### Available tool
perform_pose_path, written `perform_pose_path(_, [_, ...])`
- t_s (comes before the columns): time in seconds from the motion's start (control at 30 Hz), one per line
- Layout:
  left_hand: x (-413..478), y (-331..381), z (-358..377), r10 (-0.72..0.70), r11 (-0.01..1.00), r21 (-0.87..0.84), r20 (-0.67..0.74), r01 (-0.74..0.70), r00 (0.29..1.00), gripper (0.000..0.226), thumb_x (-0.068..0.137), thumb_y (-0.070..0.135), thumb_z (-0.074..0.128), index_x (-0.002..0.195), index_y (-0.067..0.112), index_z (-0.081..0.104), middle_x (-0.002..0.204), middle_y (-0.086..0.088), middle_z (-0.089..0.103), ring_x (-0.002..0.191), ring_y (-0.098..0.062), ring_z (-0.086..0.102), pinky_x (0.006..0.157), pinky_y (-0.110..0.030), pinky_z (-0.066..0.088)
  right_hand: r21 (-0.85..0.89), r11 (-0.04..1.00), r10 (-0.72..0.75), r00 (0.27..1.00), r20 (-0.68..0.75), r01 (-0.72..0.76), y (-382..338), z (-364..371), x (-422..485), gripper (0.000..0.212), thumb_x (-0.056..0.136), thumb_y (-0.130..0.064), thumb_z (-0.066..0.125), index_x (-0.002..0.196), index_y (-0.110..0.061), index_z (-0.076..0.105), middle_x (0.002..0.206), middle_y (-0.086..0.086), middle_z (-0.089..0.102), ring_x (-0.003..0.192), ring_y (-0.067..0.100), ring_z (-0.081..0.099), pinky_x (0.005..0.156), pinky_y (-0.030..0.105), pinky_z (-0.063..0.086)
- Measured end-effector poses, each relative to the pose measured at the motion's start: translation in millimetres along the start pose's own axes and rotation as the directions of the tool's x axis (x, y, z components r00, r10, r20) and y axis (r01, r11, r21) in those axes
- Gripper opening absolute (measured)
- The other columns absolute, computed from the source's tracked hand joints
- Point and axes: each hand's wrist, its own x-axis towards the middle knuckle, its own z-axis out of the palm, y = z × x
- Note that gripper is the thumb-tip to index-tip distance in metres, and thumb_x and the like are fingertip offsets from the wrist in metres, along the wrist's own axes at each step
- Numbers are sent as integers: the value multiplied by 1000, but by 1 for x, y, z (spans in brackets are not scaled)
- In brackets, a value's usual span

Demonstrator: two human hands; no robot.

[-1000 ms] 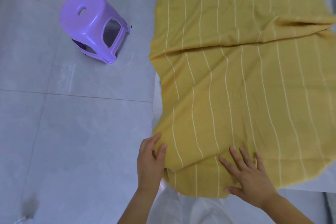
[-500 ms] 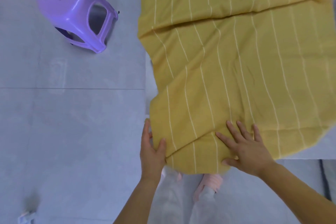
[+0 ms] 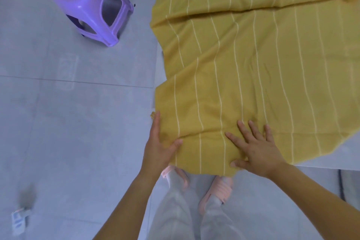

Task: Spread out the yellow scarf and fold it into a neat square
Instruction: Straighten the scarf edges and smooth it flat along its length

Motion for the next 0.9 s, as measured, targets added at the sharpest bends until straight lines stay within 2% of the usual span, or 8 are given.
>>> perform_pose_path(0.03, [-8, -6, 2, 35, 998, 55, 15, -36, 999, 86, 80, 35, 68, 137, 56, 6, 135, 50, 15, 116, 28, 25, 90, -4, 31, 1, 1000, 10, 1000, 5, -10, -1, 0, 0, 88, 62, -82, 32, 138, -38, 38, 142, 13, 45, 123, 42, 48, 102, 58, 13])
perform_pose_path(0.1, [-18, -9, 0, 55, 988, 146, 14, -56, 998, 76, 85, 39, 54, 134, 61, 1, 130, 56, 9, 111, 31, 23, 86, -6, 33, 1, 1000, 15, 1000, 15, -15, -1, -2, -1, 88, 61, -82, 31, 137, -38, 39, 141, 13, 46, 122, 42, 49, 101, 58, 14])
perform_pose_path(0.23, [-13, -4, -8, 123, 960, 259, -32, -110, 992, 73, 93, 29, 55, 136, 56, 3, 141, 31, 21, 117, 7, 35, 91, -19, 37, -9, 1000, 0, 1000, 14, 0, 1, -7, -3, 91, 60, -82, 34, 139, -37, 36, 139, 13, 48, 119, 41, 52, 101, 59, 13])
perform_pose_path(0.4, [-3, -10, -20, 165, 887, 438, 1, -149, 986, 68, 93, 24, 52, 144, 44, 12, 118, 1, 56, 100, -16, 56, 76, -28, 42, 47, 999, -15, 1000, 20, 14, 1, -16, -12, 108, 43, -78, 67, 138, -34, 39, 137, 12, 51, 118, 39, 54, 99, 60, 15])
perform_pose_path(0.57, [0, -26, -39, 125, 842, 533, -43, -84, 991, 68, 93, 24, 51, 145, 45, 12, 124, -2, 55, 103, -23, 57, 77, -34, 46, 97, 995, 34, 999, 19, -36, 18, -14, -32, 109, 44, -75, 71, 139, -34, 38, 138, 12, 49, 122, 37, 51, 100, 59, 14])
perform_pose_path(0.67, [-1, -27, -36, 82, 781, 623, -39, -40, 996, 73, 90, 26, 55, 144, 45, 9, 120, -6, 50, 97, -30, 58, 71, -38, 47, 128, 985, 111, 994, 13, -112, 36, -6, -42, 108, 44, -72, 74, 138, -35, 38, 141, 13, 46, 124, 41, 47, 101, 59, 13])
perform_pose_path(0.8, [0, -7, 0, 173, 727, 684, -103, -56, 980, 78, 78, 25, 71, 144, 26, 29, 139, -18, 37, 121, -38, 42, 94, -51, 42, 155, 962, 218, 974, 68, -226, 57, 1, -50, 109, 50, -73, 70, 142, -42, 21, 148, 12, 37, 131, 41, 37, 104, 57, 5])
perform_pose_path(0.9, [0, 16, 42, 252, 686, 708, -13, -169, 968, 72, 79, 36, 65, 142, 25, 32, 142, -21, 34, 127, -39, 34, 102, -53, 34, 184, 960, 200, 976, 82, -213, 67, 6, -54, 108, 53, -72, 69, 141, -44, 15, 150, 11, 32, 134, 41, 33, 104, 57, 0])
